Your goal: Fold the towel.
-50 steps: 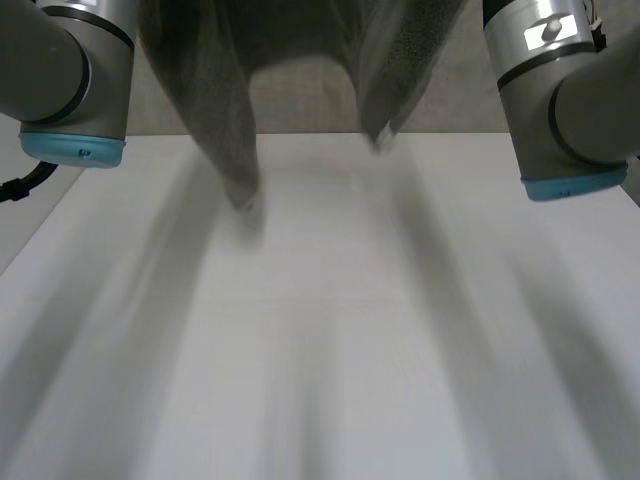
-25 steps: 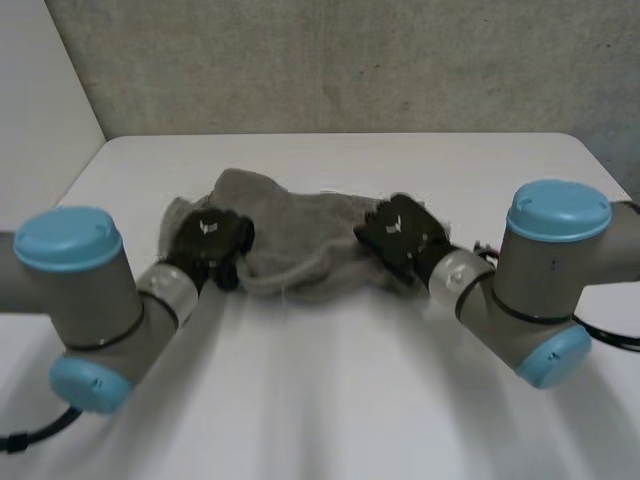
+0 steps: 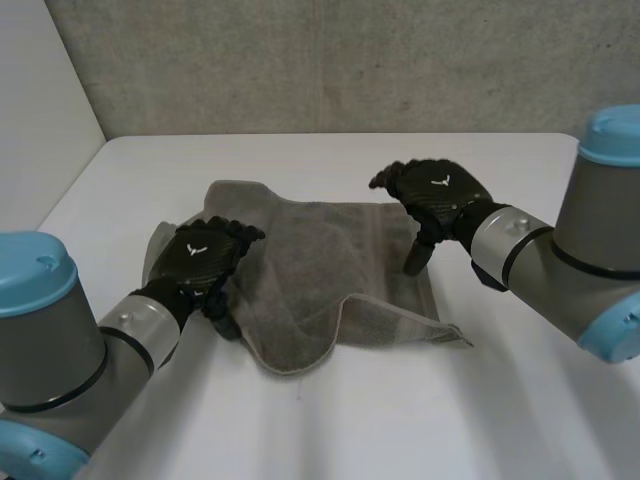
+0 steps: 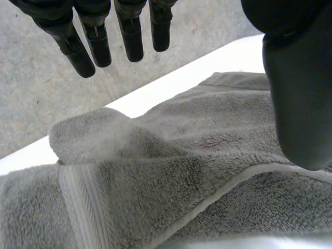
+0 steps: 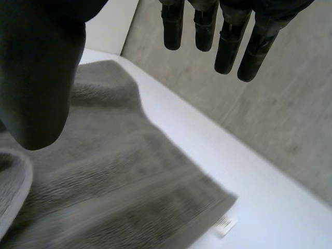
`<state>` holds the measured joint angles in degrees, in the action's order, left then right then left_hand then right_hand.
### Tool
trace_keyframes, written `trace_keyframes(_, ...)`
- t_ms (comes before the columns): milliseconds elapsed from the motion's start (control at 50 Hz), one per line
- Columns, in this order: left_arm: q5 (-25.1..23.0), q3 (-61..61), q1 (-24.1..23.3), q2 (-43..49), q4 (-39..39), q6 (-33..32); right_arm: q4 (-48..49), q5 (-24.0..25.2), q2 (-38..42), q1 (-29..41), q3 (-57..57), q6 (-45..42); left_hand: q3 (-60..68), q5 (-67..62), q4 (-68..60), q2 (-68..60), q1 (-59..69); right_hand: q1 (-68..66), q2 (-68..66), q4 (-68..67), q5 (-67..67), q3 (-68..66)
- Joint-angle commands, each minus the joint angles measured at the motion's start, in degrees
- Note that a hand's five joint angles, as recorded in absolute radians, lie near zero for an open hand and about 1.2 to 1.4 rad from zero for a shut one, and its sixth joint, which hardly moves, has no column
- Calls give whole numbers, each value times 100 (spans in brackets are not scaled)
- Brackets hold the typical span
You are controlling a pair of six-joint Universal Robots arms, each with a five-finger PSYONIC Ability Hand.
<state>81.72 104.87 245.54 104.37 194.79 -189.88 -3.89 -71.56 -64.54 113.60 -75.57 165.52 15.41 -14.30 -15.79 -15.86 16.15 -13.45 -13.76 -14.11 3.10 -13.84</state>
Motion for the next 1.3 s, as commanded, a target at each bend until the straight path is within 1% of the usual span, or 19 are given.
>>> trace_keyframes(20, -7, 386, 126, -277, 7, -14, -1316, 45, 952, -75, 957, 86, -469, 1358, 507, 514, -543, 345, 376, 411, -310, 384)
trace_keyframes(60, -7, 482, 188, -365, 7, -14, -1815, 89, 1188, -189, 1097, 86, -469, 1358, 507, 514, -543, 345, 376, 411, -310, 384)
trace_keyframes(140, -16, 833, 538, -751, 24, -22, -1992, 116, 1190, -233, 993, 77, -469, 1358, 507, 514, -543, 152, 183, 218, -117, 191)
trace_keyframes(280, -201, 1071, 970, -989, 68, -31, -1905, 116, 829, -339, 394, 77, -419, 1307, 457, 463, -492, 337, 368, 402, -302, 376)
trace_keyframes(340, -525, 1045, 1451, -963, 77, -31, -1616, 116, 627, -322, -88, 86, -319, 1207, 357, 363, -392, 320, 351, 386, -286, 360)
trace_keyframes(400, -753, 966, 1628, -814, 86, -40, -1492, 116, 618, -269, -299, 112, -251, 1139, 289, 295, -324, 52, 83, 118, -18, 92)
trace_keyframes(460, -834, 913, 1682, -646, 95, -40, -1456, 107, 609, -277, -371, 130, -234, 1122, 272, 278, -307, -151, -120, -85, 186, -112)
trace_keyframes(500, -886, 721, 1734, -218, 60, -58, -1387, 107, 644, -269, -484, 156, -184, 1072, 222, 228, -257, -1255, -1224, -1189, 1290, -1216)
trace_keyframes(520, -886, 720, 1734, -216, 60, -58, -1386, 107, 644, -269, -485, 157, -183, 1072, 221, 228, -257, -1261, -1230, -1196, 1296, -1222)
trace_keyframes(560, -886, 518, 1743, 134, 7, -58, -1273, 107, 644, -277, -633, 165, -183, 1072, 221, 228, -257, -3420, -3389, -3354, 3455, -3381)
trace_keyframes(580, -886, 517, 1743, 136, 7, -58, -1272, 107, 644, -277, -634, 165, -183, 1072, 221, 228, -257, -3431, -3400, -3365, 3466, -3392)
trace_keyframes(620, -895, 447, 1743, 285, 7, -49, -1080, 90, 601, -339, -774, 157, -183, 1072, 221, 228, -257, -5607, -5576, -5541, 5641, -5567)
trace_keyframes(640, -904, 395, 1743, 416, 16, -49, -1079, 89, 600, -339, -775, 157, -183, 1072, 221, 228, -257, -5618, -5587, -5552, 5653, -5579)
trace_keyframes(660, -930, 342, 1743, 530, 16, -49, -965, 81, 583, -374, -827, 165, -183, 1072, 221, 228, -257, -6645, -6614, -6579, 6679, -6605)
trace_keyframes(740, -974, 236, 1743, 716, 24, -49, -709, 37, 495, -532, -942, 183, -167, 1055, 205, 211, -240, -6655, -6624, -6589, 6690, -6616)
trace_keyframes(880, -983, -27, 1717, 997, 95, -40, -174, 80, 205, -980, -1197, 727, -49, 937, 87, 93, -122, -6655, -6624, -6589, 6690, -6616)
trace_keyframes(1000, -983, -247, 1611, 1155, 95, -31, -173, 107, 205, -1051, -1223, 816, 2, 887, 36, 43, -72, -6655, -6624, -6589, 6690, -6616)
trace_keyframes(1120, -939, -616, 1356, 1454, 95, -40, -156, 116, 205, -1068, -1276, 816, 170, 719, -132, -125, 97, -6655, -6624, -6589, 6690, -6616)
trace_keyframes(1300, -913, -1116, 1181, 1788, 86, -31, -147, 116, 205, -1138, -1267, 816, 858, 30, -820, -814, 785, -6655, -6624, -6589, 6690, -6616)
